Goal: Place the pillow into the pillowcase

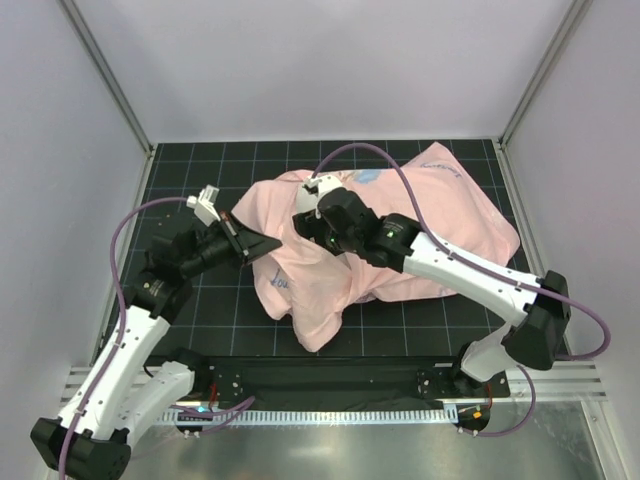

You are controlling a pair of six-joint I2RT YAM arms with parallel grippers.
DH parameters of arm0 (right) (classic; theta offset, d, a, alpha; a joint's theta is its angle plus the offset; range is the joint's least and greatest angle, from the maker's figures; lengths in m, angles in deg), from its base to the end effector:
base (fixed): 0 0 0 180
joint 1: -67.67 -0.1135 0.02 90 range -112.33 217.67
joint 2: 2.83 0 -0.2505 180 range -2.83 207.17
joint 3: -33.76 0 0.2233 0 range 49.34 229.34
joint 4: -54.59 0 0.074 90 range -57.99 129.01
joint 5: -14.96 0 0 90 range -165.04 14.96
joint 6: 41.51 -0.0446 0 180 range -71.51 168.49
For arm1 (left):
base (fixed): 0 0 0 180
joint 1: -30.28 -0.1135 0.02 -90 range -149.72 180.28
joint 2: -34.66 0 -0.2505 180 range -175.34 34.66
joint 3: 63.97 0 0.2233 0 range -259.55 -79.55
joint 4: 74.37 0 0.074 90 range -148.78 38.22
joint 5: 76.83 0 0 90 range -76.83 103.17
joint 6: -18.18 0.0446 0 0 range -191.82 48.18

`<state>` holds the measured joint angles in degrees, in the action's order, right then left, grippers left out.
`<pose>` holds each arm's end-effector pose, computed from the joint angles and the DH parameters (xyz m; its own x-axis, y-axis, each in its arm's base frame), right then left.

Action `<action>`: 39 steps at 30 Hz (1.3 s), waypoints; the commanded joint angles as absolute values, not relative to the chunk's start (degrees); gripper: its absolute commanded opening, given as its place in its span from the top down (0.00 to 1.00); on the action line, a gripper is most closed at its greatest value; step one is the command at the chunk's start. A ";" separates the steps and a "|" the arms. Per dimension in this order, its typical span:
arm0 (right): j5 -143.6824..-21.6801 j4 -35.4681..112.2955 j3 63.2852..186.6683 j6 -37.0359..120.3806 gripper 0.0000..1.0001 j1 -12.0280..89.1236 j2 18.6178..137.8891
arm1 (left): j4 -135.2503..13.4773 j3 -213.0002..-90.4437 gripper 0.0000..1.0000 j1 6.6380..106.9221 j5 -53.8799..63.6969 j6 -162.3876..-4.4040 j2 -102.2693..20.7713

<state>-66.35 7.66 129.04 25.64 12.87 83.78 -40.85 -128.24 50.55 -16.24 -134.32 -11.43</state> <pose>0.1892 0.2565 0.3241 -0.6160 -0.2074 -0.7599 -0.5427 0.8109 0.2187 0.1493 -0.0785 0.3338 -0.7763 -0.5370 -0.3301 0.1244 0.3829 -0.9154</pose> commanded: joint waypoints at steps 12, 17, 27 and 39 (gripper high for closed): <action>-72.12 9.74 130.12 25.55 0.33 13.36 72.85 | -37.26 -127.54 1.00 42.59 -23.13 -127.10 -9.91; -78.99 12.46 128.36 24.76 0.65 13.36 74.07 | -33.57 -129.73 1.00 39.60 -24.01 -124.47 -9.55; -86.06 23.98 115.45 19.40 0.87 13.36 84.70 | -23.45 -139.49 1.00 35.03 -19.62 -117.00 -11.75; -66.55 18.83 111.04 17.83 0.08 13.36 72.43 | -28.10 -144.67 1.00 33.02 -11.18 -116.64 -22.28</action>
<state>-78.66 25.34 110.73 17.94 13.00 81.73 -19.25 -139.85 35.10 -13.46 -116.35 -18.84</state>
